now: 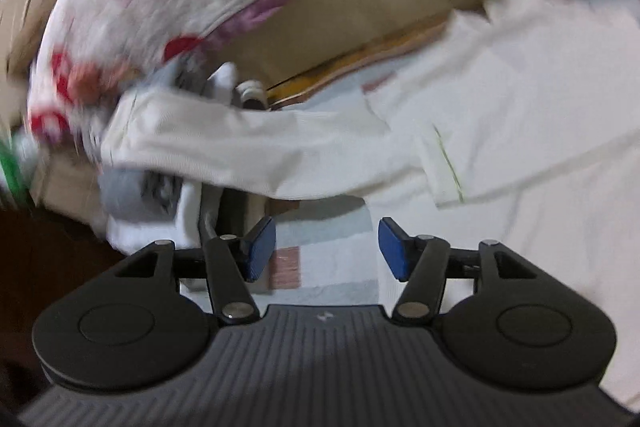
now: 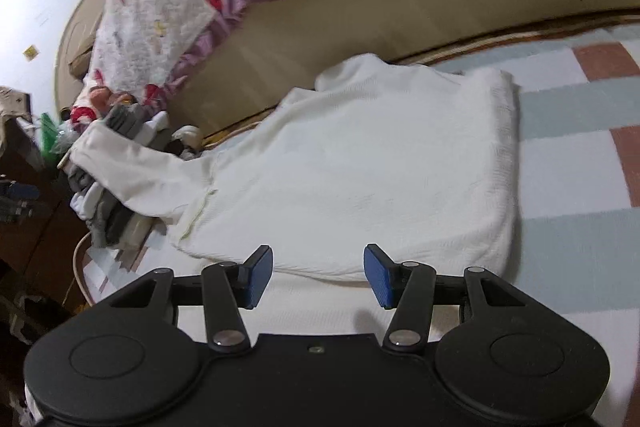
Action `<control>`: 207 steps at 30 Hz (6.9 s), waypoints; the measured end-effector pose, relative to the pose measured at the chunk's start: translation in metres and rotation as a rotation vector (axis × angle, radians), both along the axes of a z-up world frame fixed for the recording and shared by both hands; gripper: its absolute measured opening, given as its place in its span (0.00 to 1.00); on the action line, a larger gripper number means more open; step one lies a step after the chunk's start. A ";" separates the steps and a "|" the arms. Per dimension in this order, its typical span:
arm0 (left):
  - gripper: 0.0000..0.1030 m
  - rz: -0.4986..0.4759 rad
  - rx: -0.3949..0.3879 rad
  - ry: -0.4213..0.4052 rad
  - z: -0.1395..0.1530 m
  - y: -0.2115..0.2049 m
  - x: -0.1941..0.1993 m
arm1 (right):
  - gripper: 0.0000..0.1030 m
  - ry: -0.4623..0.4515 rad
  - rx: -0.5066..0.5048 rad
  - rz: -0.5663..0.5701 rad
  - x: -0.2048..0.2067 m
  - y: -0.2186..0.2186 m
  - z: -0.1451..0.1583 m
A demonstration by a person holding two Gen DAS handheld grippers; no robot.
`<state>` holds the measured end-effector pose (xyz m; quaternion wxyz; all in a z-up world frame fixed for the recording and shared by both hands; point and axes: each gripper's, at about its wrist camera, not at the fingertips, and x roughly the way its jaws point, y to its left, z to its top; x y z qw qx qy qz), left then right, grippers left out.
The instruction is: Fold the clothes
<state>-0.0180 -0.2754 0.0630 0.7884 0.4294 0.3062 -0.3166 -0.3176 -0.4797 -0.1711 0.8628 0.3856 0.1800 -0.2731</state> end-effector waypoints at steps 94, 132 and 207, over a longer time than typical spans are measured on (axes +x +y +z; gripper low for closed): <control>0.27 0.170 -0.679 0.655 -0.233 0.091 0.110 | 0.62 0.316 -0.361 0.474 0.386 0.048 0.068; 0.28 0.283 -0.587 0.488 -0.224 0.062 0.108 | 0.21 0.279 0.046 -0.453 0.145 0.017 0.025; 0.41 -0.278 -0.501 0.513 -0.178 -0.191 0.178 | 0.56 0.402 -0.172 -0.194 0.145 -0.154 0.058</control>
